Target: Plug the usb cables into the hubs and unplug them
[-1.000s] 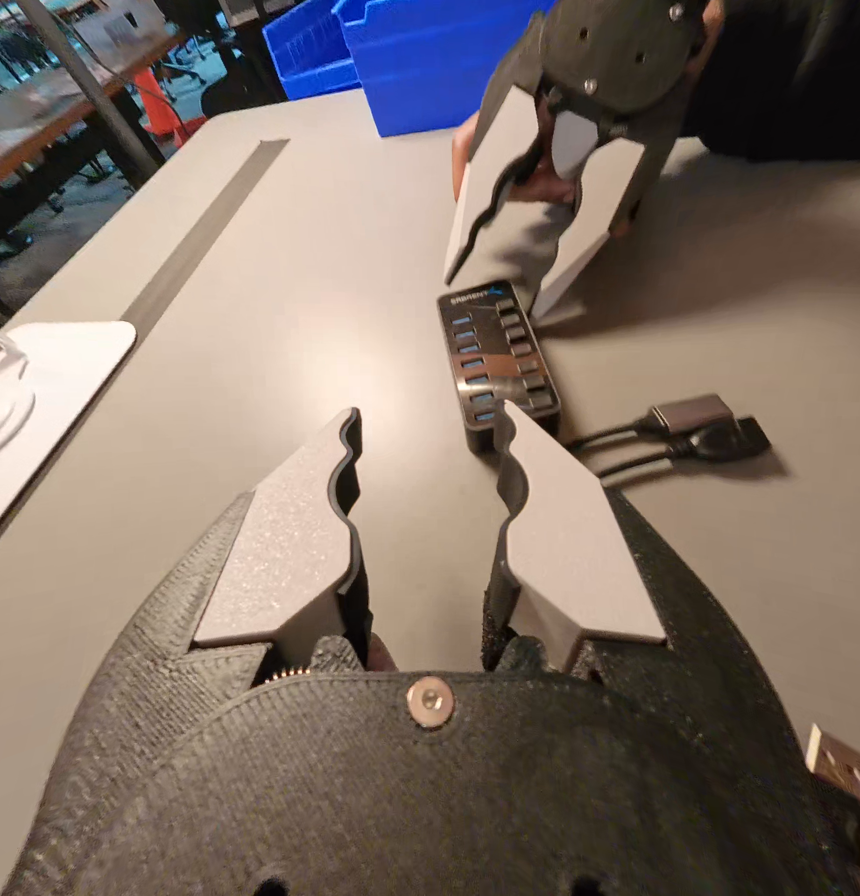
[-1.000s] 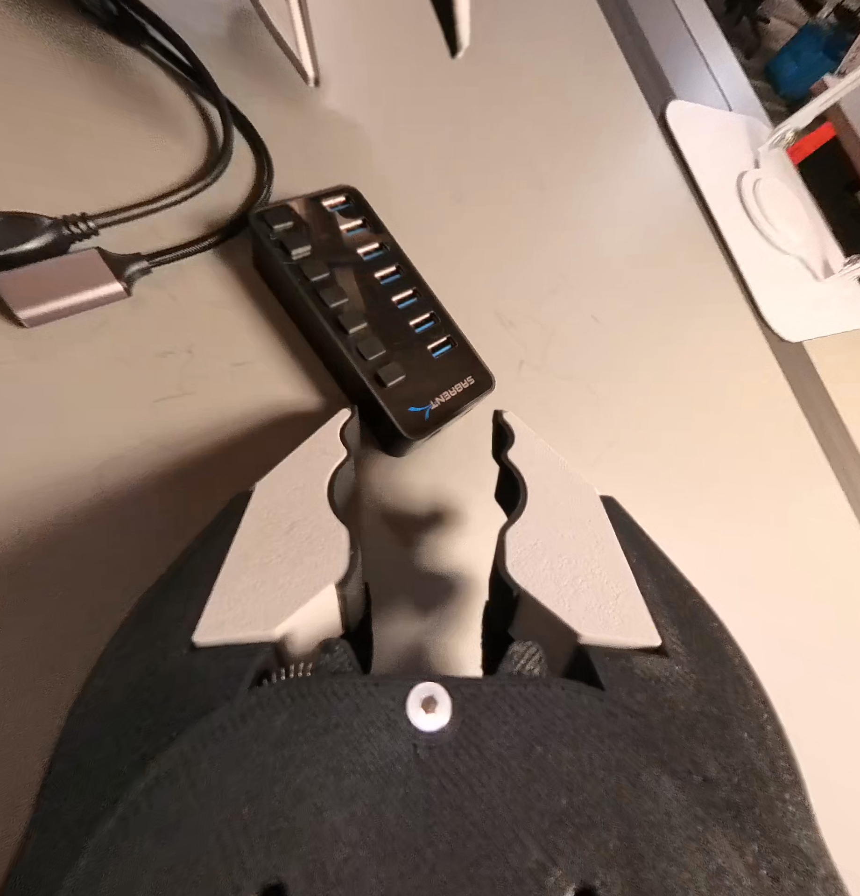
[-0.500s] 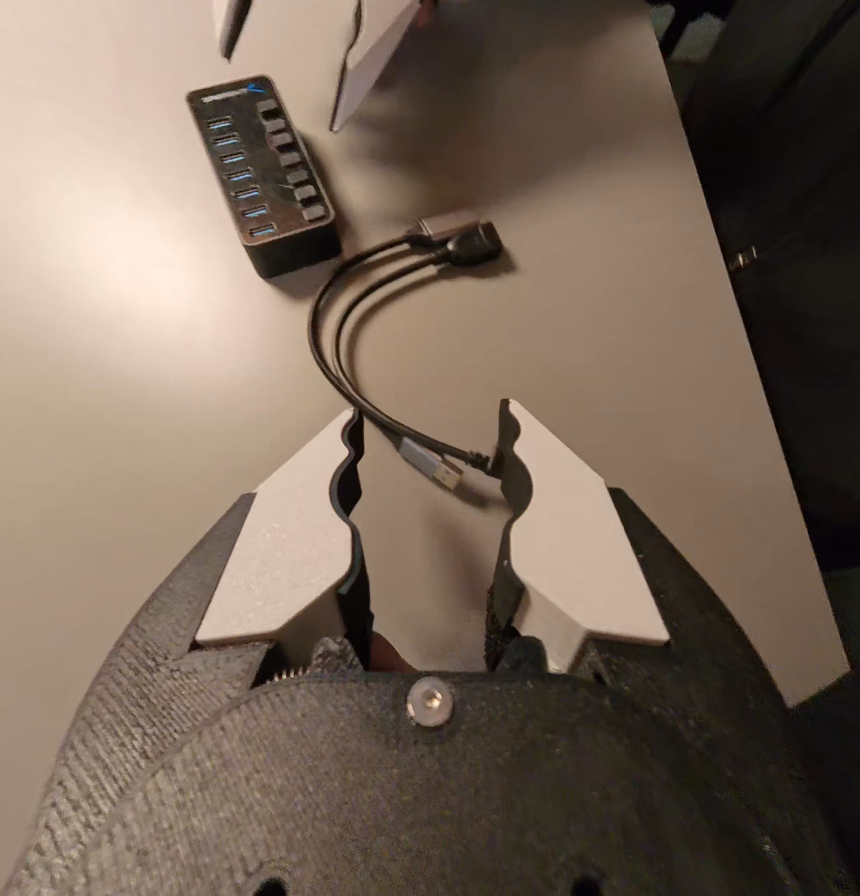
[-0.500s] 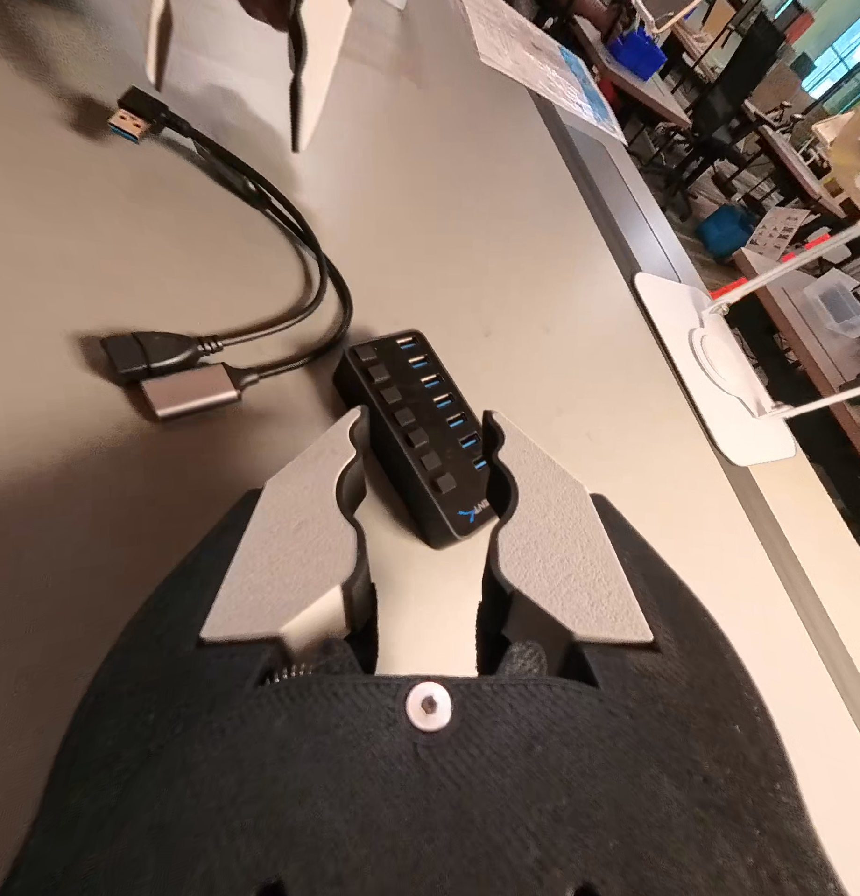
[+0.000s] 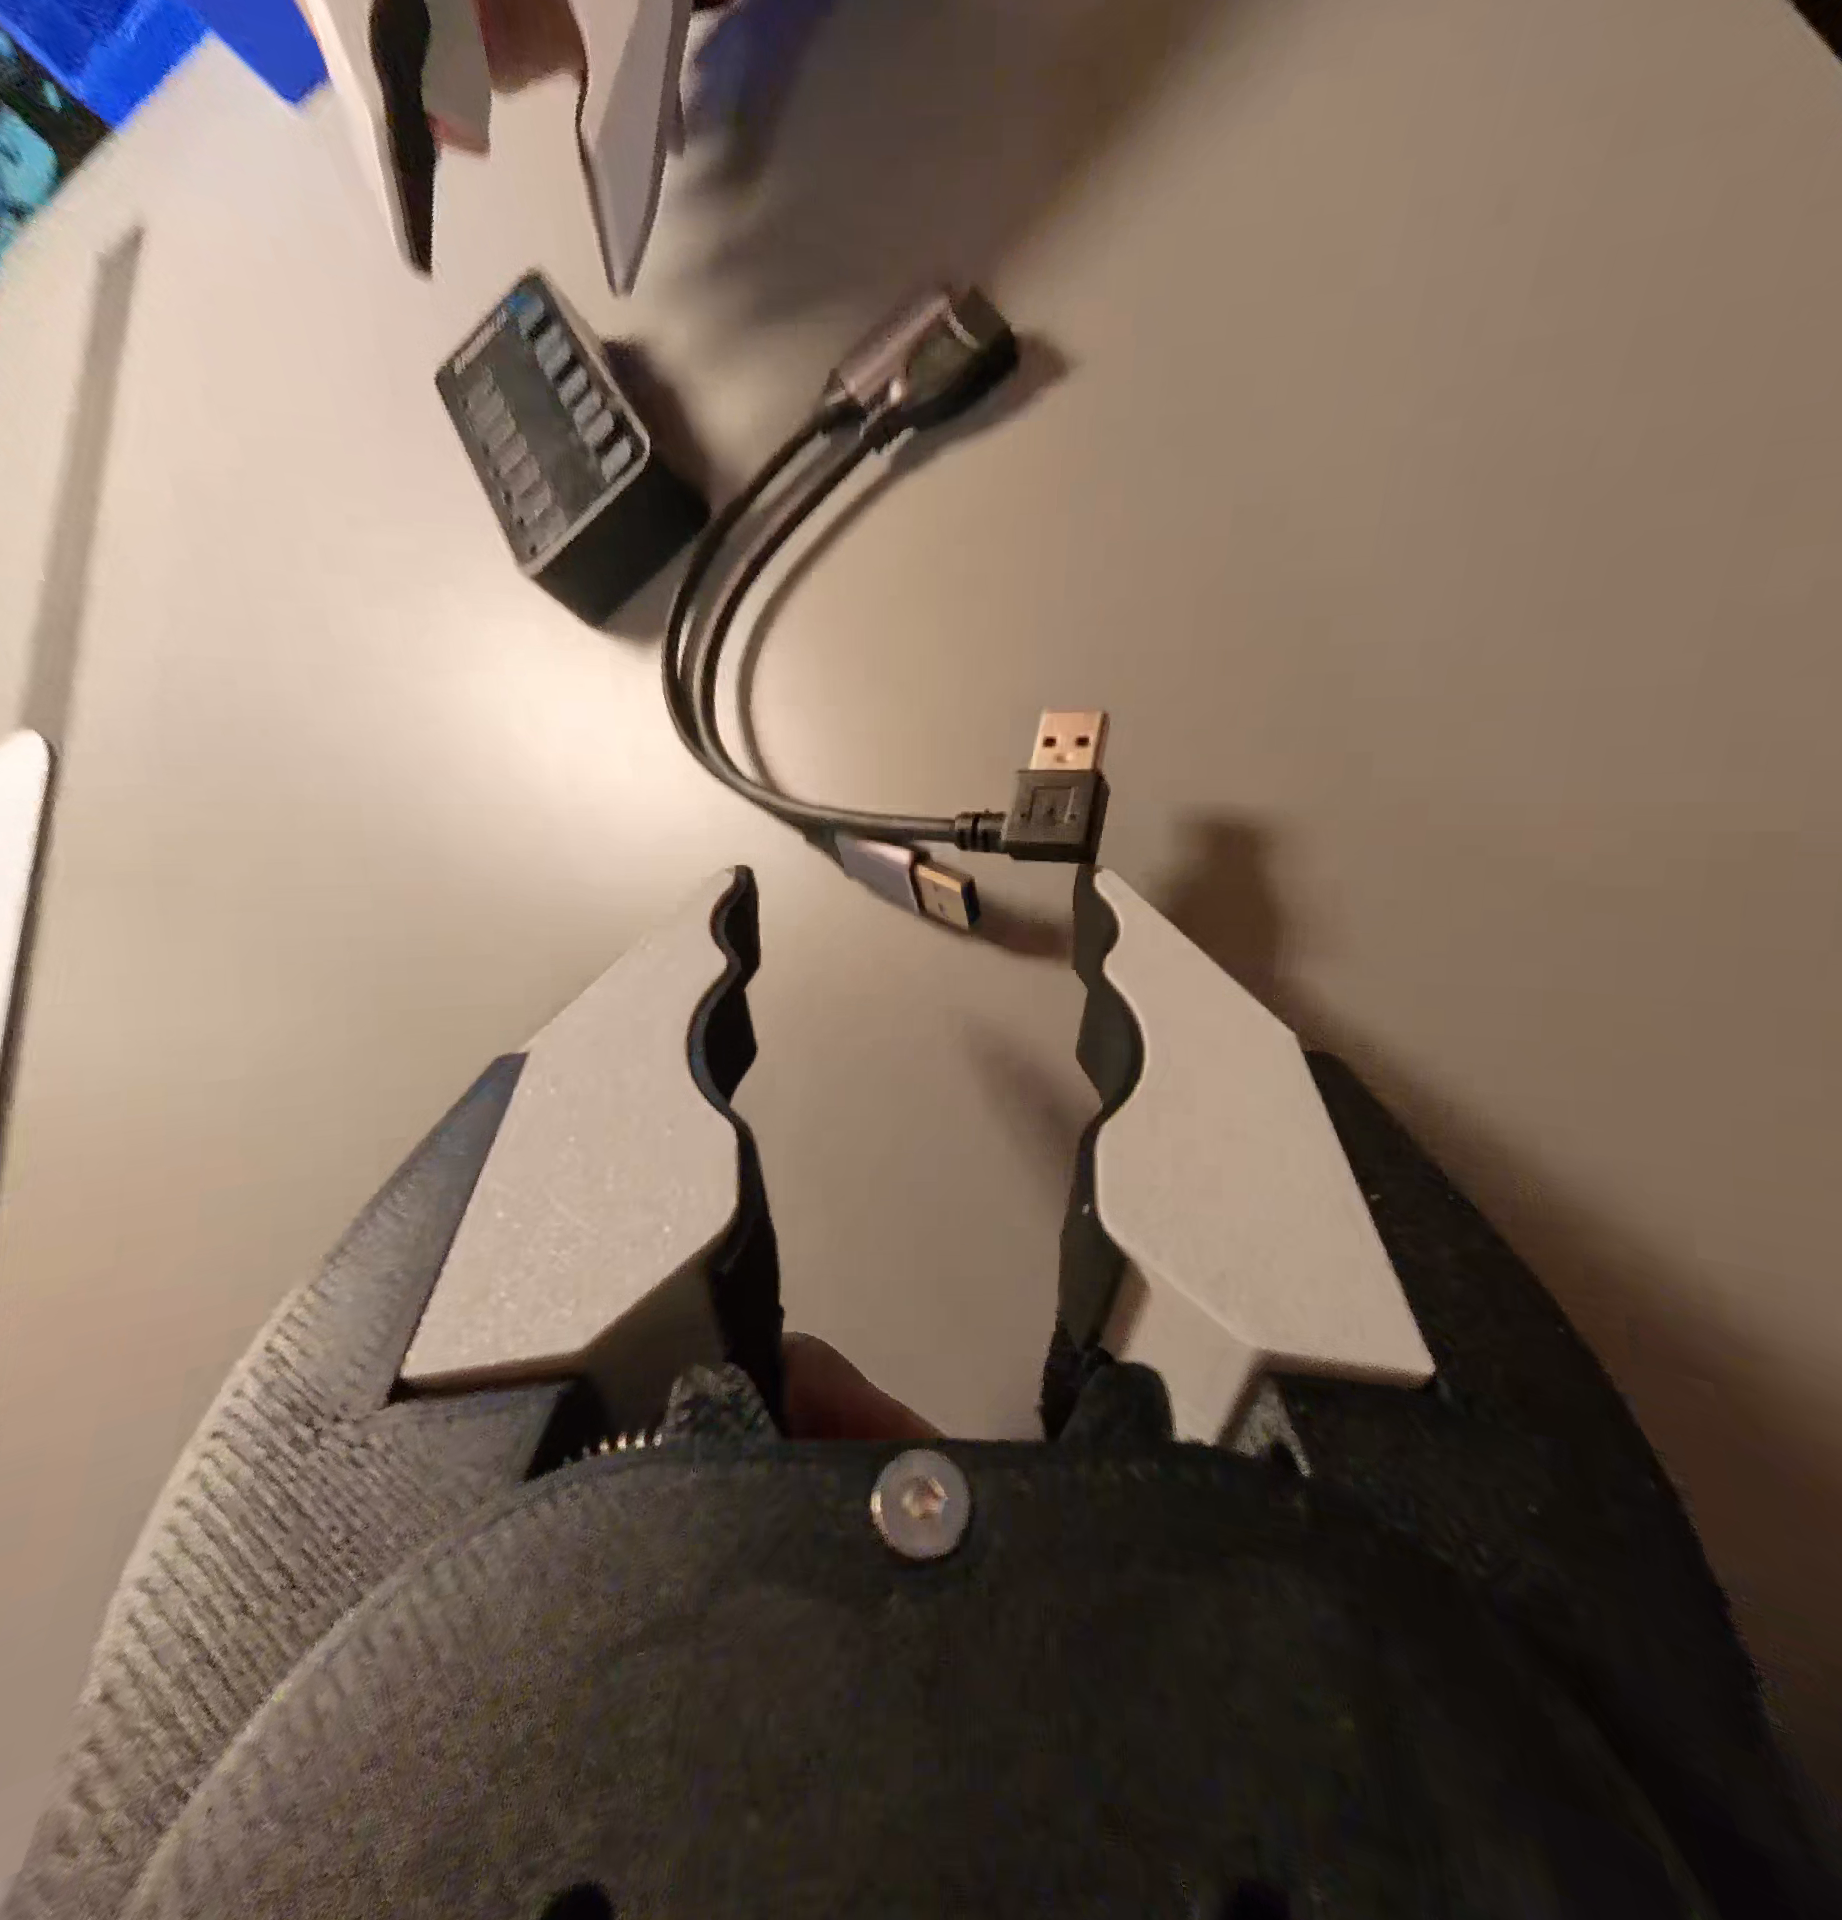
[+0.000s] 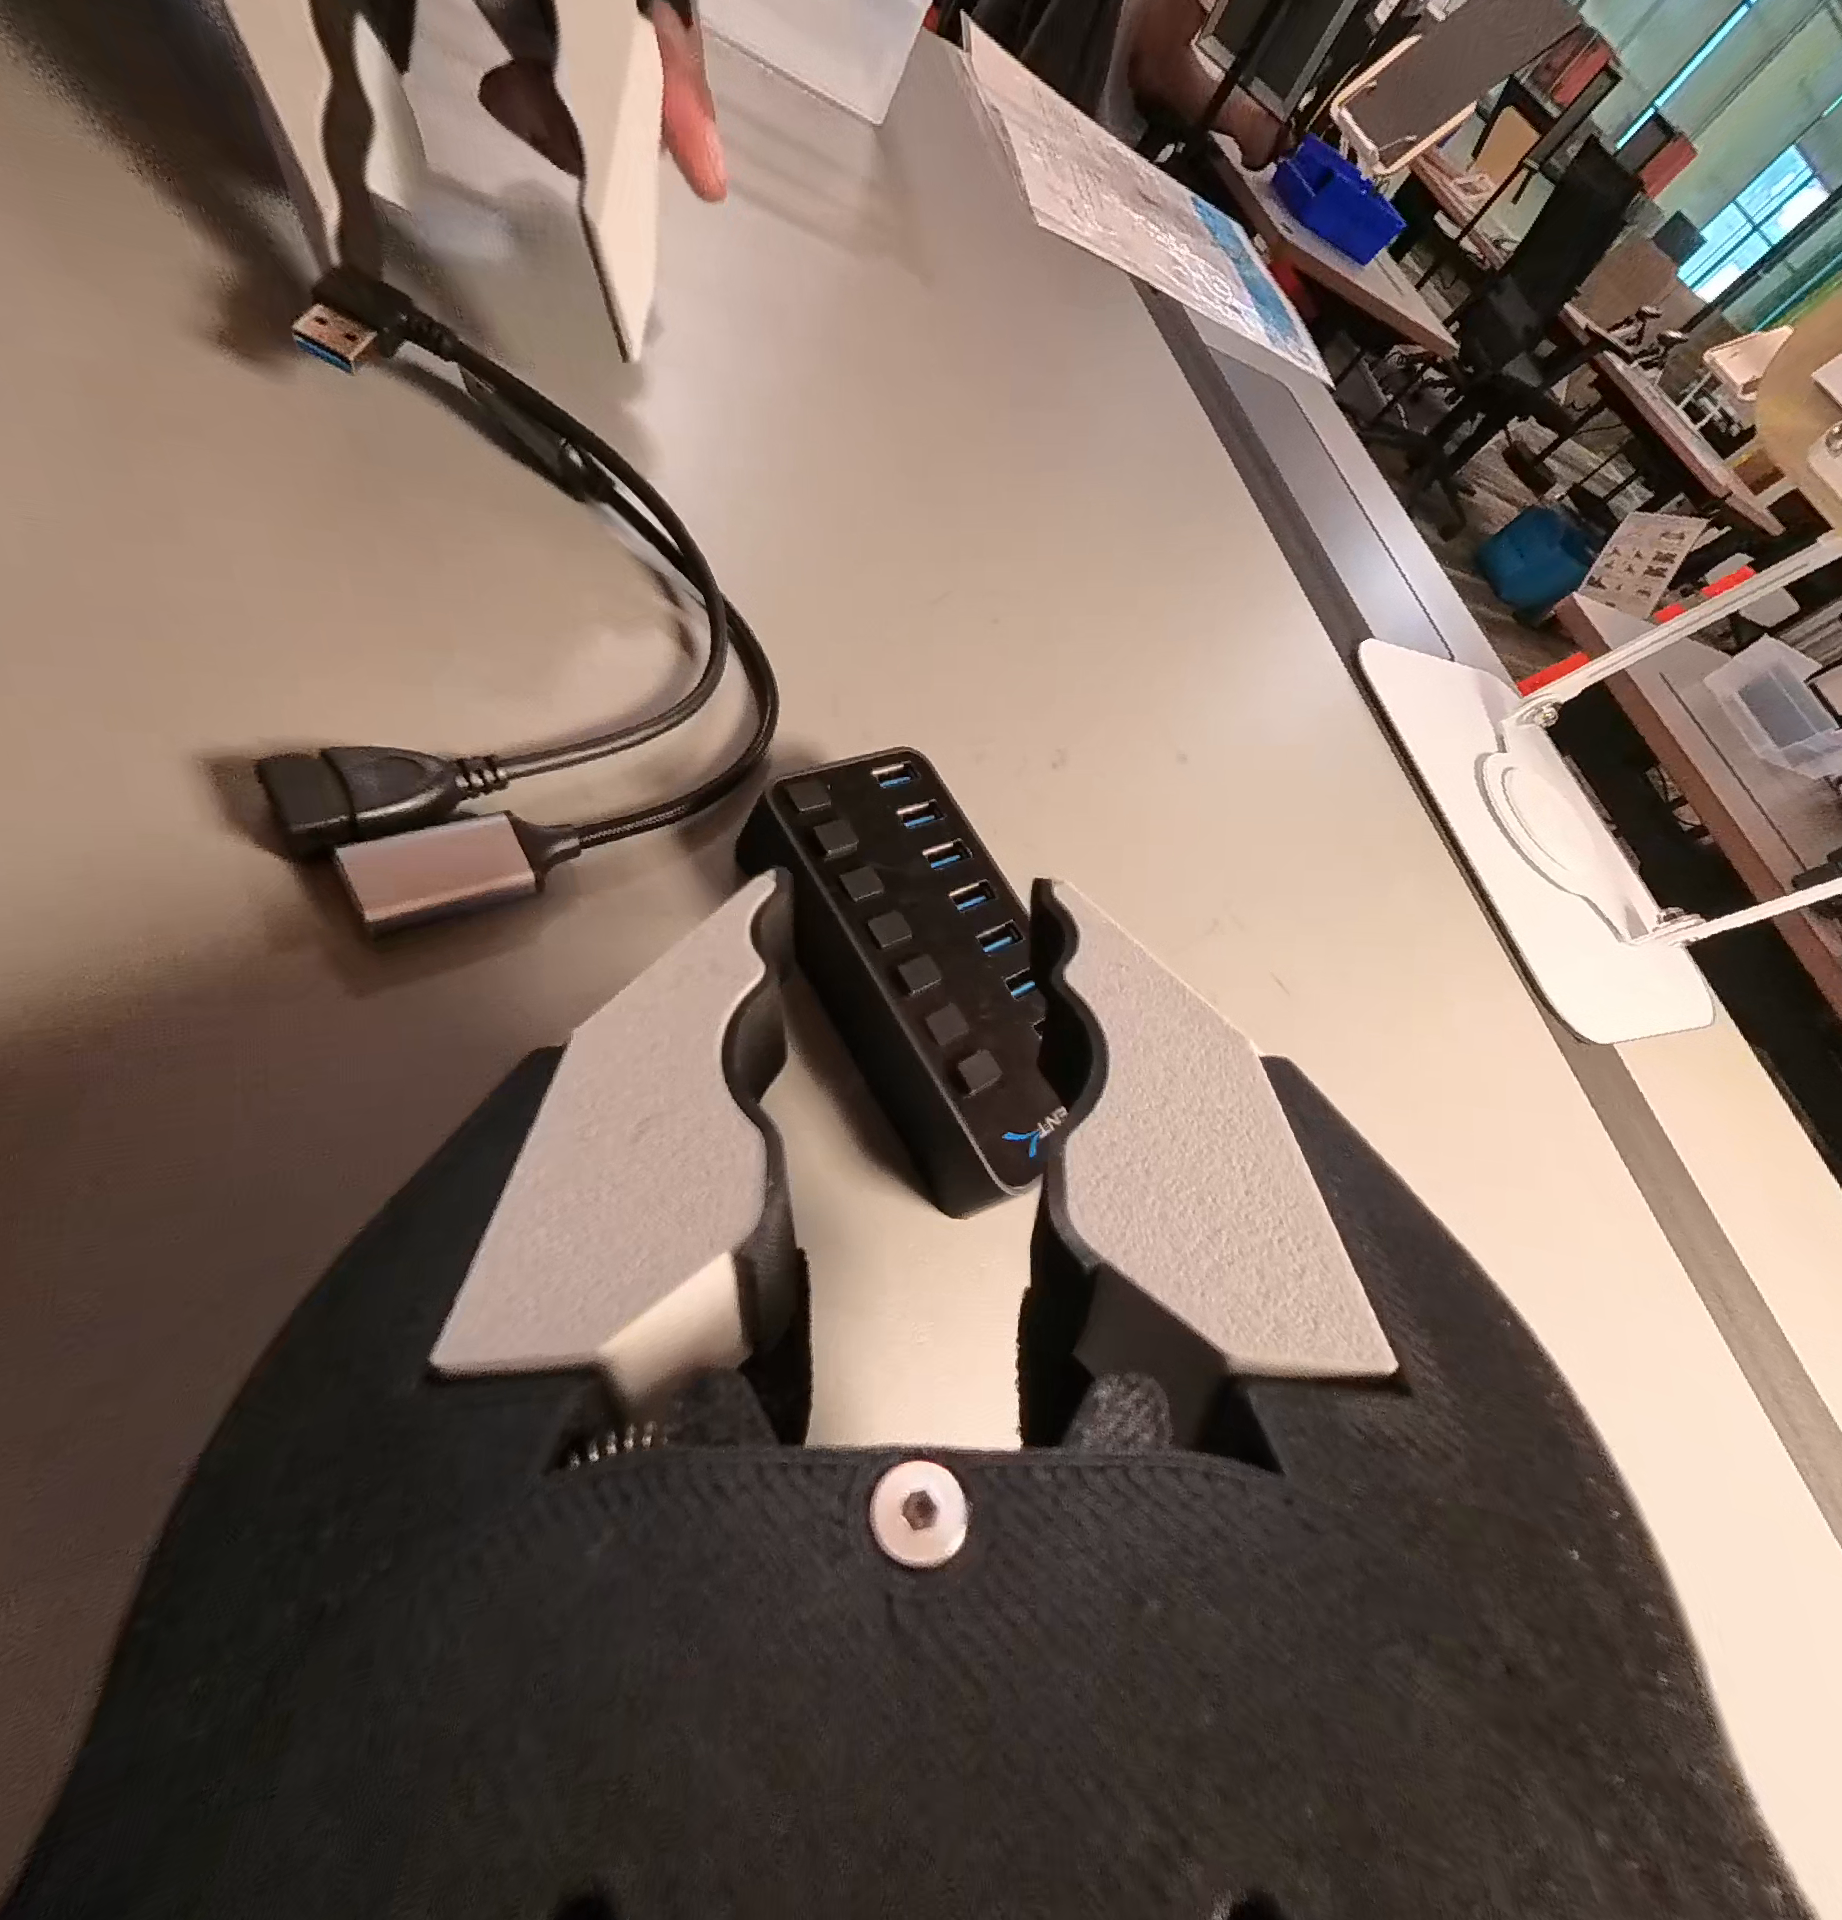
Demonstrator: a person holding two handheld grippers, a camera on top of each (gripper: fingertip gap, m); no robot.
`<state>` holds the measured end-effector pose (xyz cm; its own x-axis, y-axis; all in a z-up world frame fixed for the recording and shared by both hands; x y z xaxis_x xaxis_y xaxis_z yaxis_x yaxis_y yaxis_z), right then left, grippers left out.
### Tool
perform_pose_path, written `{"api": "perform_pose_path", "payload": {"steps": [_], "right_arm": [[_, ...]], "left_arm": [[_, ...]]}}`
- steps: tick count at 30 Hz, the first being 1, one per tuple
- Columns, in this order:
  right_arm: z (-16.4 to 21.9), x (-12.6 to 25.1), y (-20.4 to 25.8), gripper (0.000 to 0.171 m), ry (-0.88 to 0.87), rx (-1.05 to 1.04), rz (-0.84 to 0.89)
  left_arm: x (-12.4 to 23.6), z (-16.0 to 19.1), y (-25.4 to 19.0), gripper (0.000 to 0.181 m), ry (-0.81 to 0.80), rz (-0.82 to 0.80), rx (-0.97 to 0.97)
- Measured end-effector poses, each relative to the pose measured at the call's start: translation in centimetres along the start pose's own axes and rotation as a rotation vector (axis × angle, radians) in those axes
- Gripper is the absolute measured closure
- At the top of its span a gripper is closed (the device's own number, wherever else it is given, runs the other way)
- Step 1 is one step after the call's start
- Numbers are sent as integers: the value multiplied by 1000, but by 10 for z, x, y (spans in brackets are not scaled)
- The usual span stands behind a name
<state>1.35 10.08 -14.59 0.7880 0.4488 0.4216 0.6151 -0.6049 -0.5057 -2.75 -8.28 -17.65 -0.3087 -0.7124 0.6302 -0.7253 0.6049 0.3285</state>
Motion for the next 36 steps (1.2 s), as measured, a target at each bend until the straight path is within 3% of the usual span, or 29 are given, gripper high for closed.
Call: {"api": "perform_pose_path", "payload": {"steps": [2,8,17,28,32,36], "right_arm": [[1,0,-1,126,0,-4,2],[2,0,-2,127,0,-3,8],[1,-3,3,128,5,19,0],[2,-3,2,130,4,19,5],[2,-3,2,130,5,24,7],[0,-2,1,131,-3,28,12]], "left_arm": [[-5,-7,-3,119,-7,6,-42],[-20,-12,-9,146,-31,25,-85],[-31,-36,-15,139,-58,-15,-233],[-41,-41,-23,139,-10,-40,-373],[-47,-50,-23,158,-71,-52,-363],[-50,-65,-24,164,-169,-28,-262]]}}
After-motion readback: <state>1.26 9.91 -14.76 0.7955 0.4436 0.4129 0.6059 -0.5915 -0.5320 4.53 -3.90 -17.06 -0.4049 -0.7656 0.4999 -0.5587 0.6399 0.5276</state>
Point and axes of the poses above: each gripper's, where its closed fingertips meet, x back along the fingers, z out of its underside, y = z × x across the jaws, the point moved 1 cm from there along x, back along the fingers, and after that the axes turned 5 degrees about x, right-handed, at the moved point
